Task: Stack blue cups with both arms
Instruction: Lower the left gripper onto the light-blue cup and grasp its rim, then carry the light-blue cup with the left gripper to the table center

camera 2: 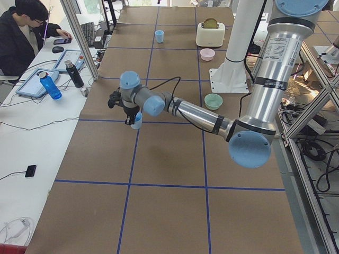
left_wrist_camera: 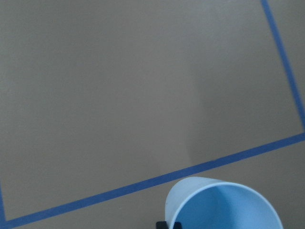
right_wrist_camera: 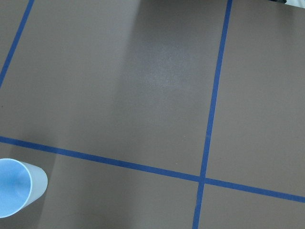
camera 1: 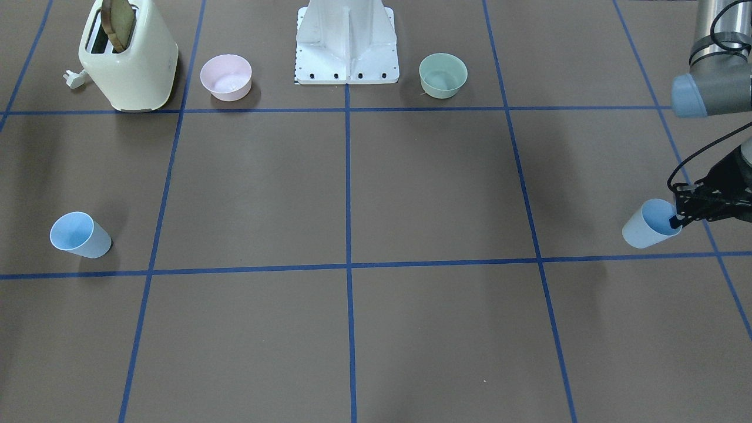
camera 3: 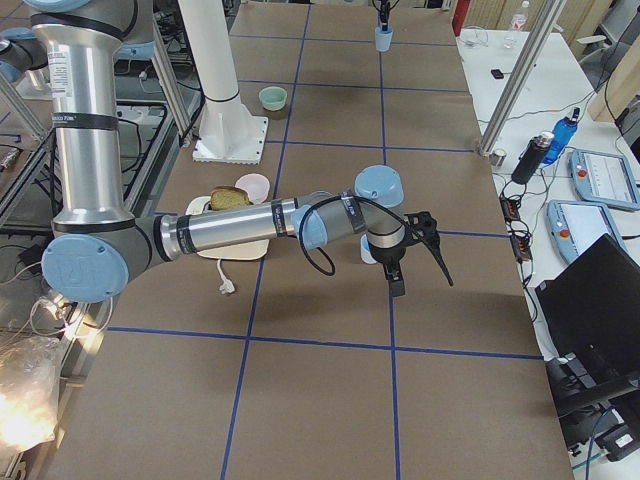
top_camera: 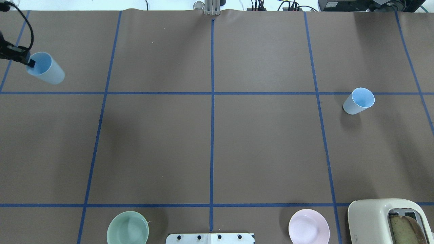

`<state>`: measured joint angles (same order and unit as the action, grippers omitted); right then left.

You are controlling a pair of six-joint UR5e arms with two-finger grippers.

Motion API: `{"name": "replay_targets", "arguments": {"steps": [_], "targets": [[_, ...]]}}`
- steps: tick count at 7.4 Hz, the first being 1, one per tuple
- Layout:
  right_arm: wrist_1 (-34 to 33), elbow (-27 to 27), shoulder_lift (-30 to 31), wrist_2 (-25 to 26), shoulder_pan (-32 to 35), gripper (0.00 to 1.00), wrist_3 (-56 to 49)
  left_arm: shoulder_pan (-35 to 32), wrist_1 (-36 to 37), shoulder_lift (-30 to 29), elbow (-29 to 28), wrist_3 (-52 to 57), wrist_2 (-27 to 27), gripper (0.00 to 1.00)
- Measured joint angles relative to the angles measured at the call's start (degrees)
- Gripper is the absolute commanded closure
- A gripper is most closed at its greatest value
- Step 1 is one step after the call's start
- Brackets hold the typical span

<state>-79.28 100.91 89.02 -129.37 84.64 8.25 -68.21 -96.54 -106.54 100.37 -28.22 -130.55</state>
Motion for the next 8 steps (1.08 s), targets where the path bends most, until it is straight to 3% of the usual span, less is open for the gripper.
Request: {"name": "replay_targets", "arguments": {"steps": [2, 4, 6, 8], "targets": [[0.01, 0.05, 0.14, -0.02, 0.00, 0.00, 0.53, 10.67, 8.42, -10.09, 3.96, -16.31, 4.43, 1.00], [0.00, 0.07, 0.35, -0.08, 0.00, 0.00, 0.86, 25.60, 9.92, -21.78, 0.20, -34.80, 13.89, 1.00], [0.00, 0.07, 0.37, -0.11, -0.05, 0.00, 1.47, 34.36, 10.15, -29.51, -5.14, -43.13, 19.90, 1.00], [0.01, 0.15, 0.37, -0.24, -0.07, 0.00, 2.07, 38.36, 9.70, -32.15, -9.09, -44.62, 23.01, 1.00]]}}
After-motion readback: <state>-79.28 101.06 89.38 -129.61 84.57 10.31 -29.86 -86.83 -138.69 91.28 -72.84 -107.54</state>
